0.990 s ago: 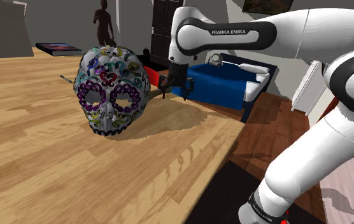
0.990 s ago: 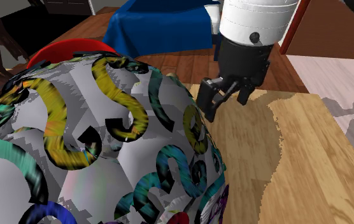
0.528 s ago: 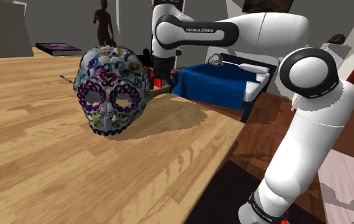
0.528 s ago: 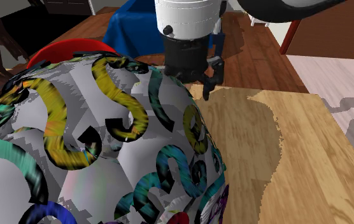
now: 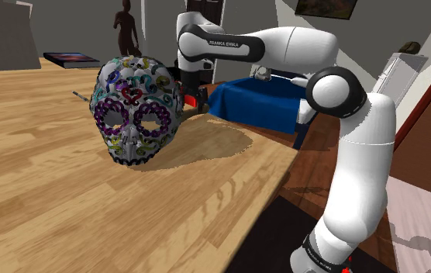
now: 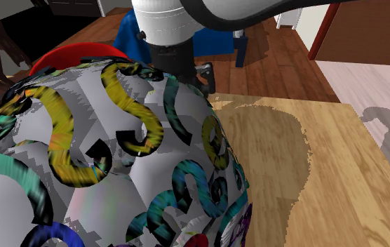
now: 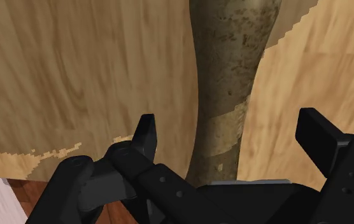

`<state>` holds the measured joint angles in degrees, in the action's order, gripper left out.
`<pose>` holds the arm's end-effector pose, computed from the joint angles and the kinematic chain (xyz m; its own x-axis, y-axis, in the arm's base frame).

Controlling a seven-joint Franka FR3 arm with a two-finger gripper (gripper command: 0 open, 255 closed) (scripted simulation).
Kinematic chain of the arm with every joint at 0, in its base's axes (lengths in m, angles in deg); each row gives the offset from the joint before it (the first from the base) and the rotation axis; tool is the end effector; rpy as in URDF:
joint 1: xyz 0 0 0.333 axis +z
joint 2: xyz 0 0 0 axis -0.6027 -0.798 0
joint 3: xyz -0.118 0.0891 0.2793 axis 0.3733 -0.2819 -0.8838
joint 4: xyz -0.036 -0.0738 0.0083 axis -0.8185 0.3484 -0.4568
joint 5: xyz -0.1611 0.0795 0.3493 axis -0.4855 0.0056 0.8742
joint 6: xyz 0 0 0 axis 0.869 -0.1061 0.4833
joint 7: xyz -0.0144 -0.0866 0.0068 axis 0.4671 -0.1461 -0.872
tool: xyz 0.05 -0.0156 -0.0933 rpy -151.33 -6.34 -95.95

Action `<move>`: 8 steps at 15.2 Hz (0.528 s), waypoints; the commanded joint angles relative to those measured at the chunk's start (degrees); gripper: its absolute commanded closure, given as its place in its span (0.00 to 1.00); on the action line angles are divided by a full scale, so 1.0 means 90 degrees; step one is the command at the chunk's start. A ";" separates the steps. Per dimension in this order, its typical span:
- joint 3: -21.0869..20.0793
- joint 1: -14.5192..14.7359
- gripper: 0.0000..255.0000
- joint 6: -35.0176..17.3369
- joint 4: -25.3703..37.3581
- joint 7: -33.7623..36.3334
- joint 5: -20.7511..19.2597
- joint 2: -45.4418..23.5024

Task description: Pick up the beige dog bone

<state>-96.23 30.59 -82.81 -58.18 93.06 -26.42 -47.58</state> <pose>0.6473 0.0813 0.5479 0.2223 -0.9696 0.1020 -0.9745 -0.2175 0.0558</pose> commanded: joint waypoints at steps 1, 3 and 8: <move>0.0008 -0.0024 0.00 -0.0172 -0.0201 0.0031 0.0007 0.0031; 0.0010 -0.0044 0.00 -0.0354 -0.0409 0.0049 0.0013 0.0055; 0.0012 -0.0052 1.00 -0.0420 -0.0486 0.0055 0.0015 0.0067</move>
<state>-96.13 30.14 -86.50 -62.43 93.54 -26.29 -47.00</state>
